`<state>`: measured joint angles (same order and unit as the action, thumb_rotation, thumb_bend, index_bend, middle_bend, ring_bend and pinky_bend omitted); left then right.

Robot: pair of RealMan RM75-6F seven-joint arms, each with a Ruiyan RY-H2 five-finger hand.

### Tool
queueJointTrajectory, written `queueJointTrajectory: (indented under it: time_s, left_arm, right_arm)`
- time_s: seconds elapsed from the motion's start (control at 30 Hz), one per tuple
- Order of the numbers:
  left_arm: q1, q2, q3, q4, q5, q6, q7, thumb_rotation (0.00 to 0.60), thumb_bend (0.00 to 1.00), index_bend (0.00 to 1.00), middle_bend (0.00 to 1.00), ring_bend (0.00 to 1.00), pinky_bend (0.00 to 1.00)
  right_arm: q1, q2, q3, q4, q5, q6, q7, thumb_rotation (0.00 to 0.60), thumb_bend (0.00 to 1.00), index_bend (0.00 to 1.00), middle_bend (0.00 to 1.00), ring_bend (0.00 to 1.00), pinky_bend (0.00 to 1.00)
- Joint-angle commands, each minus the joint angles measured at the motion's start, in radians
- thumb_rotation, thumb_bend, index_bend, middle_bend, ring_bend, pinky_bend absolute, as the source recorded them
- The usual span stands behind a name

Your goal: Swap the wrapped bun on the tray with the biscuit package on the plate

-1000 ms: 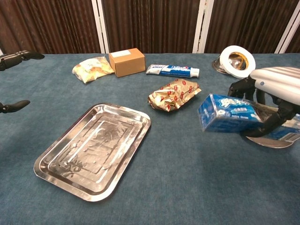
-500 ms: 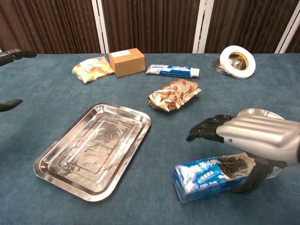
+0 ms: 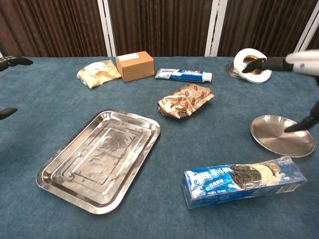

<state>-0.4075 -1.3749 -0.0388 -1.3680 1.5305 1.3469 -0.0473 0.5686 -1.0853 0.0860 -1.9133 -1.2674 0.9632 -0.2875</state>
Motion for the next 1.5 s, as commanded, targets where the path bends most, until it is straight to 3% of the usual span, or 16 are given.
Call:
queueJointTrajectory:
  time_s: [0.03, 0.2, 0.43, 0.83, 0.9, 1.0, 1.07, 1.13, 1.23, 1.33, 1.5]
  left_arm:
    - [0.002, -0.002, 0.0, 0.006, 0.013, 0.012, -0.008, 0.6, 0.36, 0.0, 0.0, 0.0, 0.09]
    - [0.006, 0.001, -0.008, 0.027, 0.011, 0.018, -0.018, 0.6, 0.36, 0.0, 0.0, 0.0, 0.09]
    - [0.01, 0.007, -0.02, 0.067, -0.017, -0.004, -0.048, 0.6, 0.36, 0.0, 0.0, 0.0, 0.09]
    - [0.012, 0.005, -0.037, 0.134, -0.043, -0.027, -0.102, 0.6, 0.36, 0.0, 0.0, 0.0, 0.09]
    - [0.014, 0.005, -0.039, 0.139, -0.045, -0.026, -0.105, 0.6, 0.36, 0.0, 0.0, 0.0, 0.08]
    - [0.016, 0.006, -0.039, 0.141, -0.044, -0.024, -0.109, 0.6, 0.36, 0.0, 0.0, 0.0, 0.09]
    - [0.018, 0.007, -0.039, 0.139, -0.042, -0.021, -0.11, 0.6, 0.36, 0.0, 0.0, 0.0, 0.08]
    - [0.021, 0.009, -0.038, 0.136, -0.04, -0.017, -0.109, 0.6, 0.36, 0.0, 0.0, 0.0, 0.09]
    - [0.025, 0.013, -0.036, 0.125, -0.037, -0.012, -0.104, 0.6, 0.36, 0.0, 0.0, 0.0, 0.08]
    - [0.029, 0.016, -0.033, 0.109, -0.032, -0.007, -0.096, 0.6, 0.36, 0.0, 0.0, 0.0, 0.09]
    - [0.038, 0.029, -0.028, 0.067, -0.019, 0.012, -0.067, 0.6, 0.36, 0.0, 0.0, 0.0, 0.08]
  right_arm:
    - [0.149, -0.15, 0.08, 0.153, 0.121, -0.074, -0.161, 0.6, 0.22, 0.0, 0.0, 0.0, 0.0]
    - [0.294, -0.385, 0.15, 0.385, 0.32, -0.131, -0.267, 0.6, 0.22, 0.0, 0.0, 0.0, 0.0]
    - [0.446, -0.607, 0.194, 0.705, 0.49, -0.223, -0.31, 0.6, 0.22, 0.0, 0.0, 0.0, 0.0]
    - [0.576, -0.837, 0.236, 1.07, 0.557, -0.339, -0.224, 0.6, 0.27, 0.02, 0.0, 0.0, 0.0]
    - [0.58, -0.868, 0.239, 1.111, 0.538, -0.305, -0.212, 0.6, 0.32, 0.21, 0.13, 0.08, 0.18]
    - [0.578, -0.9, 0.243, 1.15, 0.52, -0.251, -0.207, 0.6, 0.41, 0.63, 0.48, 0.48, 0.66]
    - [0.572, -0.903, 0.241, 1.156, 0.505, -0.227, -0.209, 0.6, 0.45, 0.83, 0.65, 0.67, 0.85]
    - [0.559, -0.893, 0.238, 1.145, 0.478, -0.187, -0.205, 0.6, 0.46, 0.91, 0.71, 0.76, 0.94]
    - [0.527, -0.85, 0.236, 1.087, 0.455, -0.151, -0.2, 0.6, 0.47, 0.93, 0.74, 0.87, 1.0]
    - [0.484, -0.774, 0.236, 0.978, 0.441, -0.115, -0.195, 0.6, 0.47, 0.93, 0.74, 0.89, 1.0]
    - [0.378, -0.563, 0.213, 0.678, 0.371, -0.025, -0.174, 0.6, 0.47, 0.93, 0.74, 0.89, 1.0]
